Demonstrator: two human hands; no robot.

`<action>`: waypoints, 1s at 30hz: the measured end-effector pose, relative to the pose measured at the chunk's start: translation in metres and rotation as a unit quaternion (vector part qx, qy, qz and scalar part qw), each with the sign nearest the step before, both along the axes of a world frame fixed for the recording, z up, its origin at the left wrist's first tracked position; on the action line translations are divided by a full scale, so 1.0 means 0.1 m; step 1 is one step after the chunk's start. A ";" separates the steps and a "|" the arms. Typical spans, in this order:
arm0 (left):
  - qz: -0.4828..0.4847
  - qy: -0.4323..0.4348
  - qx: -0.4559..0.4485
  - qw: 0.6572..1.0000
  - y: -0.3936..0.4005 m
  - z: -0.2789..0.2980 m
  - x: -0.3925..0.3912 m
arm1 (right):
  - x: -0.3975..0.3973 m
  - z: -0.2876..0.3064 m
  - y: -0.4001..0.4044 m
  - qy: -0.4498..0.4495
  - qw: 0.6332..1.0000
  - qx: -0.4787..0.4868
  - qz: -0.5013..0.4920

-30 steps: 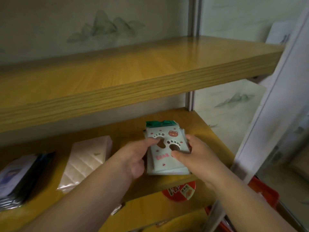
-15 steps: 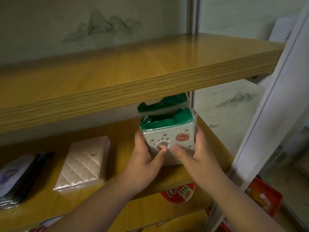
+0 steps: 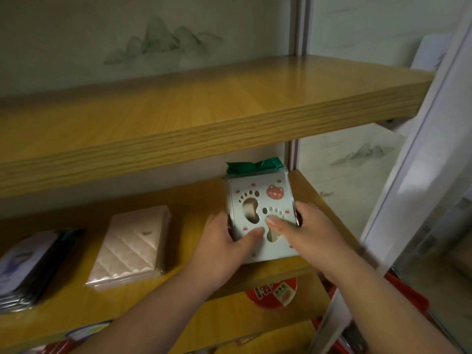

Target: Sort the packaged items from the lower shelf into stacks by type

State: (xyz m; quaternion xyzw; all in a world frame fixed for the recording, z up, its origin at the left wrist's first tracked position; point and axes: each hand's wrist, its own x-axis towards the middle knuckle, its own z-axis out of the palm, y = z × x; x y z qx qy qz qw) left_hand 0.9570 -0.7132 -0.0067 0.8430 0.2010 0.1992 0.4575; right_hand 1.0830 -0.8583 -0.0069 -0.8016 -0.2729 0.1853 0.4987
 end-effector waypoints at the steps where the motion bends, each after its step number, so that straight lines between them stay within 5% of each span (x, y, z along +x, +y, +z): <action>1: 0.008 0.027 -0.016 0.999 0.00 0.01 0.01 | 0.04 0.02 0.01 0.027 0.999 -0.023 0.009; 9: 0.040 0.205 -0.008 0.978 0.07 0.05 0.23 | 0.15 0.06 0.17 0.015 0.988 -0.154 -0.010; 18: 0.083 0.178 -0.071 0.978 0.03 0.10 0.20 | 0.10 0.09 0.18 -0.047 0.978 -0.202 -0.019; 23: 0.080 0.178 0.242 0.951 0.04 0.06 -0.10 | -0.09 0.09 0.10 -0.177 0.955 -0.226 -0.072; 30: 0.074 0.167 0.364 0.913 0.25 0.05 -0.54 | -0.39 0.14 0.13 -0.332 0.924 -0.189 -0.033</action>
